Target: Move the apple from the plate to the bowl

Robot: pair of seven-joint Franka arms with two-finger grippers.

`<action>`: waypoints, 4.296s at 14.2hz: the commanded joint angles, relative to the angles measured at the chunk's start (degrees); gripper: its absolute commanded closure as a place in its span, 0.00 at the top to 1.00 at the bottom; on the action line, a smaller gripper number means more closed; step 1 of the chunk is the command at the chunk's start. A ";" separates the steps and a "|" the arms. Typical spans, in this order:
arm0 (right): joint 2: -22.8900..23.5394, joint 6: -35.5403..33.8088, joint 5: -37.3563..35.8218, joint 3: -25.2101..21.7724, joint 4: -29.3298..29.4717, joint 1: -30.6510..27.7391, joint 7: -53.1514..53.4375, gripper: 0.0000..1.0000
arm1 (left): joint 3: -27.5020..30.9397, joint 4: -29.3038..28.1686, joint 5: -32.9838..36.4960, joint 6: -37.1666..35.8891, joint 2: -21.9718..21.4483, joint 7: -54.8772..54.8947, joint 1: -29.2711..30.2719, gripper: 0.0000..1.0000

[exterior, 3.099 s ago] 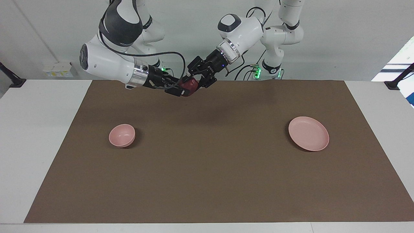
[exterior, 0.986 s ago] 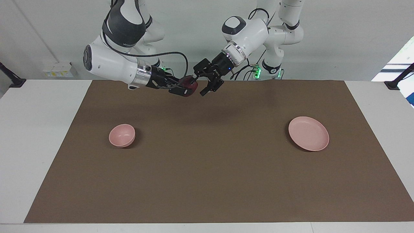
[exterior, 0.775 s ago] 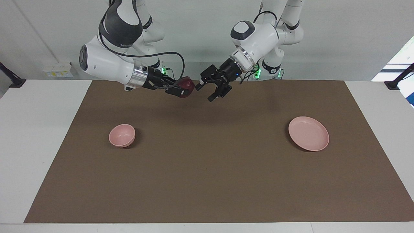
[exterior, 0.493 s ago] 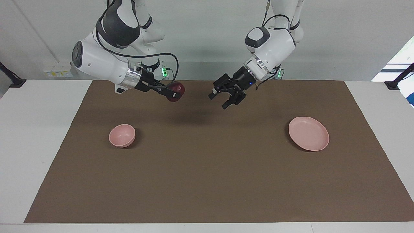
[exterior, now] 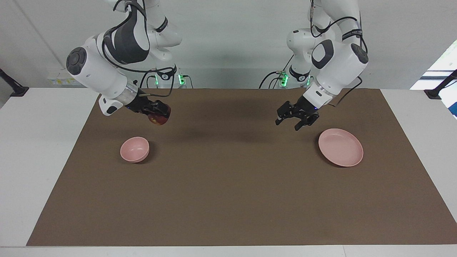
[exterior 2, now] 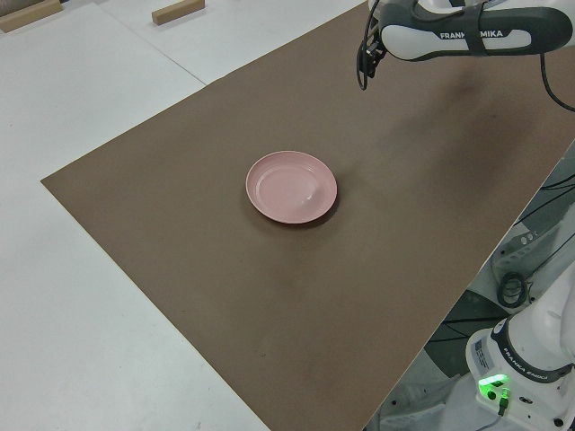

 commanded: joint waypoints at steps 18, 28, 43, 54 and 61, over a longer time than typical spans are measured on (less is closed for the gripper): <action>9.33 22.08 -12.29 0.50 -4.71 -3.45 -24.73 0.00 | 17.53 33.95 20.18 -44.70 -1.65 7.16 -5.37 1.00; 9.41 24.89 -12.38 0.42 -7.35 -4.33 -27.63 0.00 | 17.19 32.72 19.92 -48.22 -3.59 6.90 -4.31 1.00; 10.12 24.46 -12.29 0.50 -7.26 -3.63 -23.25 0.00 | 17.97 32.81 20.01 -48.31 -3.59 6.81 -3.44 1.00; 10.64 25.60 -12.29 0.50 -7.79 -4.24 -24.55 0.23 | 17.97 32.81 20.01 -48.31 -3.68 6.81 -3.44 1.00; 11.00 25.87 -12.29 0.50 -7.79 -4.42 -24.64 0.69 | 17.97 32.81 20.01 -48.31 -3.68 6.81 -3.35 1.00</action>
